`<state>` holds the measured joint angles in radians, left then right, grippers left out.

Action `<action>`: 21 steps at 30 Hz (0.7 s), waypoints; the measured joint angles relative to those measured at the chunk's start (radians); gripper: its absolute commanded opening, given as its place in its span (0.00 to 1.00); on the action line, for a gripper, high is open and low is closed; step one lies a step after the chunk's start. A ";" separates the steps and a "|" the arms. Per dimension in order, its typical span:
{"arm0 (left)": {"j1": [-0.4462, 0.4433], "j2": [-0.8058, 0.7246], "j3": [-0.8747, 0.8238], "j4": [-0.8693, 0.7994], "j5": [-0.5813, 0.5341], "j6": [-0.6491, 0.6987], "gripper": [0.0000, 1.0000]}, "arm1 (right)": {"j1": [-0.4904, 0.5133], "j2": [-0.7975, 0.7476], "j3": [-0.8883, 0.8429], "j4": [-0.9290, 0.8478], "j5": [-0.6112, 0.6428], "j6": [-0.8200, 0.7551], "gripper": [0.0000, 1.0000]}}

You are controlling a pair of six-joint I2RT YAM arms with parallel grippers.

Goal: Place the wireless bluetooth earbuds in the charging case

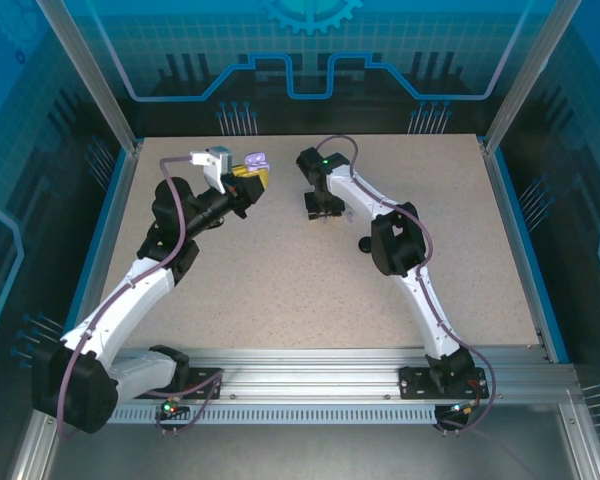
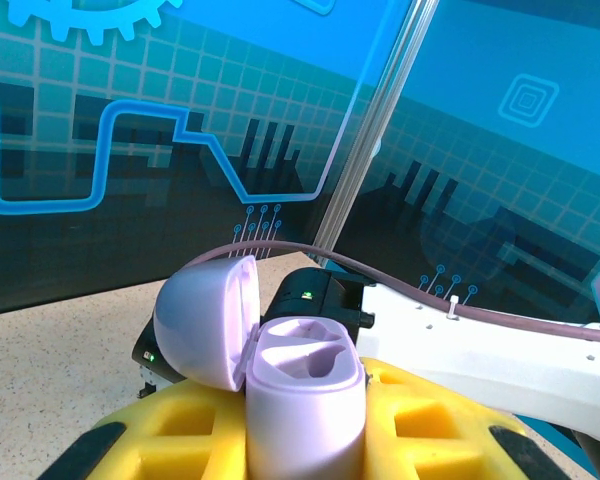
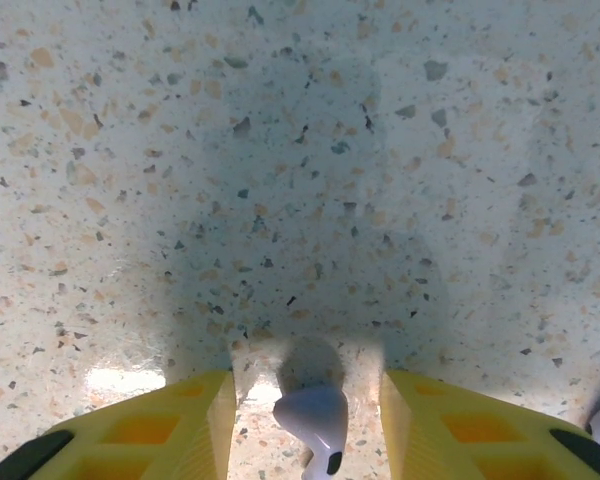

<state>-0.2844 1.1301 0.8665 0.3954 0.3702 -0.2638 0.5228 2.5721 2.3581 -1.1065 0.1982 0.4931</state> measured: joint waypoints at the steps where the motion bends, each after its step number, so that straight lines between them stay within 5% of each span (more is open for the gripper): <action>1: 0.000 0.000 0.000 0.000 0.000 0.000 0.00 | 0.000 0.000 0.000 0.000 0.000 0.000 0.43; 21: -0.003 0.002 0.000 0.003 0.000 0.000 0.00 | -0.006 0.005 0.006 0.003 -0.023 0.001 0.35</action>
<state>-0.2874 1.1324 0.8665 0.3985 0.3702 -0.2634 0.5163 2.5774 2.3638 -1.1034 0.1753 0.4938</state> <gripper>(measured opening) 0.226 0.364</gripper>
